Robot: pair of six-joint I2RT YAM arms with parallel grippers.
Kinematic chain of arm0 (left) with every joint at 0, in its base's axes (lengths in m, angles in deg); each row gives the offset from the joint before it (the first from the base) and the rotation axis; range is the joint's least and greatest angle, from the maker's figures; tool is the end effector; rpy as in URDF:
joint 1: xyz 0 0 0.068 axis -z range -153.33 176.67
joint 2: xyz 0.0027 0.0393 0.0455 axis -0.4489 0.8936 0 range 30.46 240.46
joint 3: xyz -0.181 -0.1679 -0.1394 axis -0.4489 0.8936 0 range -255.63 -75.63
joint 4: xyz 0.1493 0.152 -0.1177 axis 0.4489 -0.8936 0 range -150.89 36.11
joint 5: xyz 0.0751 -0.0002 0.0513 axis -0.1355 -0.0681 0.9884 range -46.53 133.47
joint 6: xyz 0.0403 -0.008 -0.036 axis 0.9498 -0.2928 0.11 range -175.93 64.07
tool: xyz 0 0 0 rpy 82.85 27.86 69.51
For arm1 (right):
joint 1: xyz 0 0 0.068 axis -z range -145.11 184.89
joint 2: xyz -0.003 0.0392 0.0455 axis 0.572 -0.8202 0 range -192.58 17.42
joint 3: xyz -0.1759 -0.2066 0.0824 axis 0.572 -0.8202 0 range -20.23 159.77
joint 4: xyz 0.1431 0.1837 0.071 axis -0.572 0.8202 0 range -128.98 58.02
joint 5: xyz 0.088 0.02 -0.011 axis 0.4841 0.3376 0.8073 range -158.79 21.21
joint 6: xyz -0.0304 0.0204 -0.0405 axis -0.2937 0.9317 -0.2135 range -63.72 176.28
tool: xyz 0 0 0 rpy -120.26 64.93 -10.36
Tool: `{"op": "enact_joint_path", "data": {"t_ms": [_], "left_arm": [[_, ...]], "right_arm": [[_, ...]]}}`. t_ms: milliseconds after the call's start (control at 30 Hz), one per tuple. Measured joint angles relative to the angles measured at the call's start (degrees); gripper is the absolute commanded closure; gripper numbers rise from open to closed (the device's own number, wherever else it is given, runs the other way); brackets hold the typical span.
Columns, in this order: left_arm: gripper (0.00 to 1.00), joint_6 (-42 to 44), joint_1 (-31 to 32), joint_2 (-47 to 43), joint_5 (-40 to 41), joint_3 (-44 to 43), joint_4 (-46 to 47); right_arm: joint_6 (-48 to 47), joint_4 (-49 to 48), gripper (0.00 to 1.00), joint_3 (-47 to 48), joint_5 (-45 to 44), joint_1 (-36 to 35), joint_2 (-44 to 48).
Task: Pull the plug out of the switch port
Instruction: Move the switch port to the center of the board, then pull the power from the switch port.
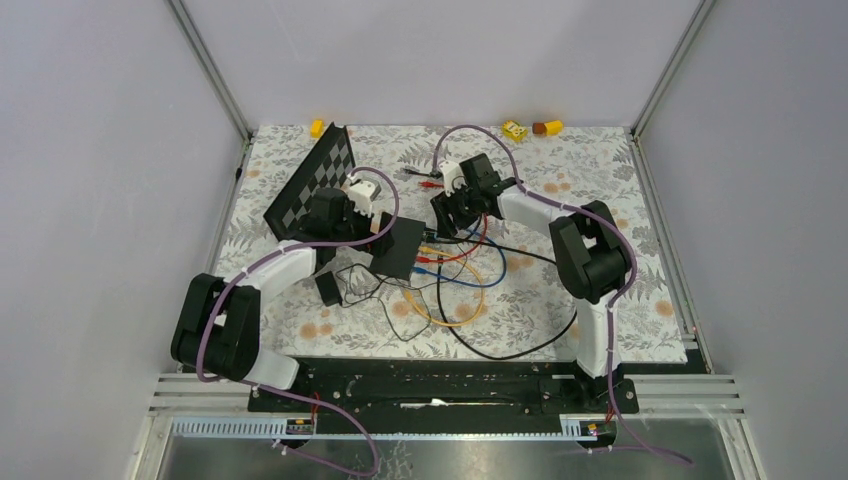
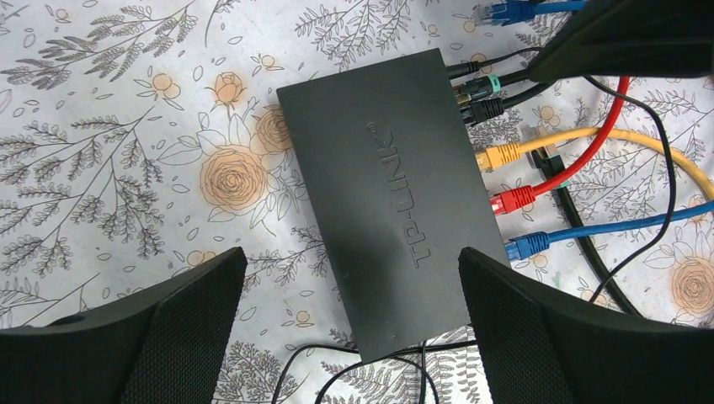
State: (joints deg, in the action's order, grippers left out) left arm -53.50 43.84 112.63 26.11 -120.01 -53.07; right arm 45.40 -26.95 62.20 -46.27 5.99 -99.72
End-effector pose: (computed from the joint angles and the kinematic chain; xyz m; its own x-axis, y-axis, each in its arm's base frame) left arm 0.2689 -0.0945 0.2297 -0.5525 0.2130 -0.8059 0.5334 0.8333 -0.1454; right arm 0.3776 0.2244 0.2006 -0.4985 -0.4743 -0.7256 -0.7844 0.6032 0.1446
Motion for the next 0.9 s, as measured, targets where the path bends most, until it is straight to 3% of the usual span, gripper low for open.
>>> {"op": "enact_joint_path", "data": {"t_ms": [267, 700, 900], "left_arm": [[0.03, -0.57, 0.0, 0.96, -1.33, 0.0, 0.42], [0.03, -0.52, 0.0, 0.96, -2.36, 0.0, 0.61], [0.03, 0.13, 0.0, 0.96, -2.32, -0.02, 0.61]], "right_arm": [[-2.03, 0.68, 0.41, 3.21, -7.08, -0.13, -2.64], [-4.83, 3.34, 0.74, 7.52, -18.69, -0.24, -6.88], [-7.15, 3.37, 0.81, 5.79, -24.44, -0.22, -6.19]]}}
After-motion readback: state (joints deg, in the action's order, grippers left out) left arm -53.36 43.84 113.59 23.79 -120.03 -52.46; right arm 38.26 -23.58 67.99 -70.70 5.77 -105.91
